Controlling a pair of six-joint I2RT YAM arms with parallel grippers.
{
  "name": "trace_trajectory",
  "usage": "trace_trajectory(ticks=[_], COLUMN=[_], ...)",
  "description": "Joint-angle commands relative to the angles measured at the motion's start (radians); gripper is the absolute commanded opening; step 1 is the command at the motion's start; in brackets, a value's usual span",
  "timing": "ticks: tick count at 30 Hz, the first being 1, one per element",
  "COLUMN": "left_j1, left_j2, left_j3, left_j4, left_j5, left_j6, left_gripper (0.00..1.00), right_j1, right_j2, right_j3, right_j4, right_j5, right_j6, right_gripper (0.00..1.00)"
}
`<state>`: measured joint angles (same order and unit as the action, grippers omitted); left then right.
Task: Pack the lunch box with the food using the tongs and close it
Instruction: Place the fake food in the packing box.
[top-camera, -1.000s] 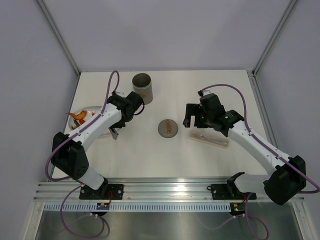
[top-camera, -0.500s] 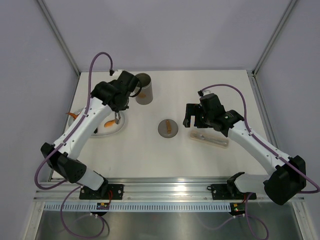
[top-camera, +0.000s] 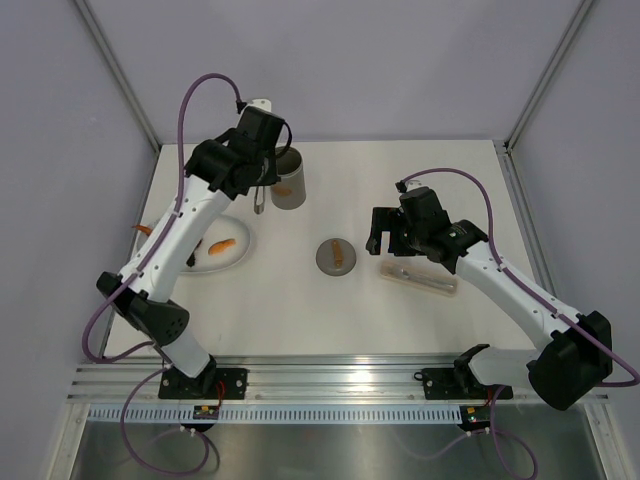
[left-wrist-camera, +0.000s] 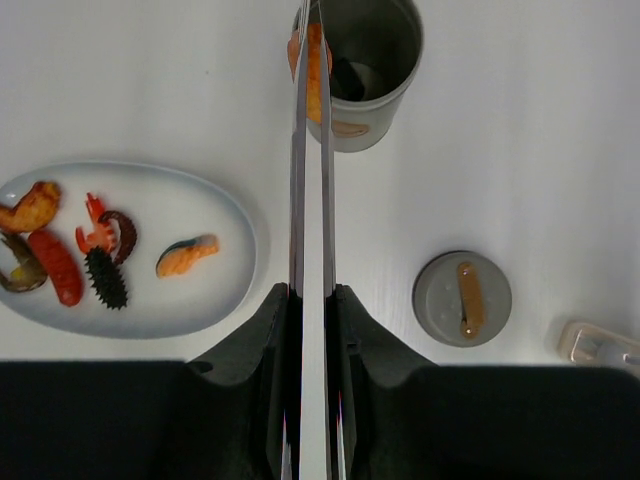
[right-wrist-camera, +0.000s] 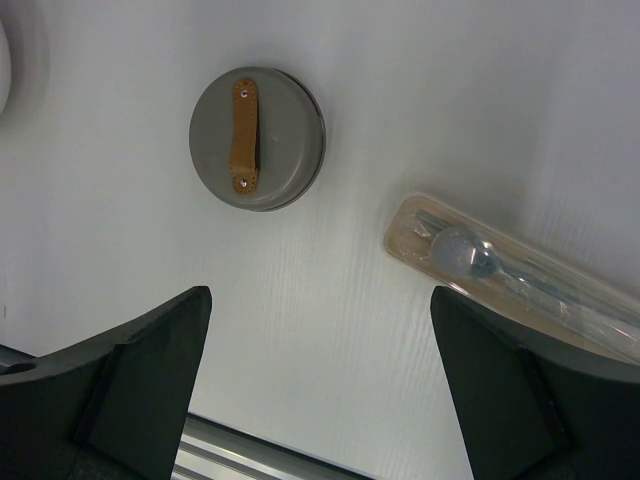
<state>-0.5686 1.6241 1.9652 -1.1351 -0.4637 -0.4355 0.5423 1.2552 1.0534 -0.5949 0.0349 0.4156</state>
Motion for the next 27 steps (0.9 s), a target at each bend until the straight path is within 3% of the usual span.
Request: trace_trajectory(ticks=[1, 15, 20, 24, 27], left_j1=[-0.002, 0.042, 0.05, 0.052, 0.052], left_j2=[0.046, 0.166, 0.168, 0.171, 0.171], left_j3=[0.08, 0.046, 0.009, -0.005, -0.009], left_j4=[0.129, 0.258, 0.258, 0.258, 0.258], left_j5=[0.049, 0.071, 0.071, 0.077, 0.079], left_j6=[0.041, 0.031, 0.018, 0.021, 0.021], left_gripper=[0.0, 0.0, 0.34, 0.43, 0.43], right_j1=[-0.001, -0.001, -0.001, -0.001, -0.001], right_j2=[-0.03, -0.054, -0.051, -0.048, -0.048], right_j3=[0.014, 0.003, 0.0, 0.002, 0.003], right_j4=[0.015, -0.005, -0.003, -0.003, -0.003], right_j5=[0.007, 0.017, 0.014, 0.013, 0.014], right_j6=[0.0, -0.001, 0.002, 0.002, 0.002], right_gripper=[0.99, 0.99, 0.99, 0.99, 0.99])
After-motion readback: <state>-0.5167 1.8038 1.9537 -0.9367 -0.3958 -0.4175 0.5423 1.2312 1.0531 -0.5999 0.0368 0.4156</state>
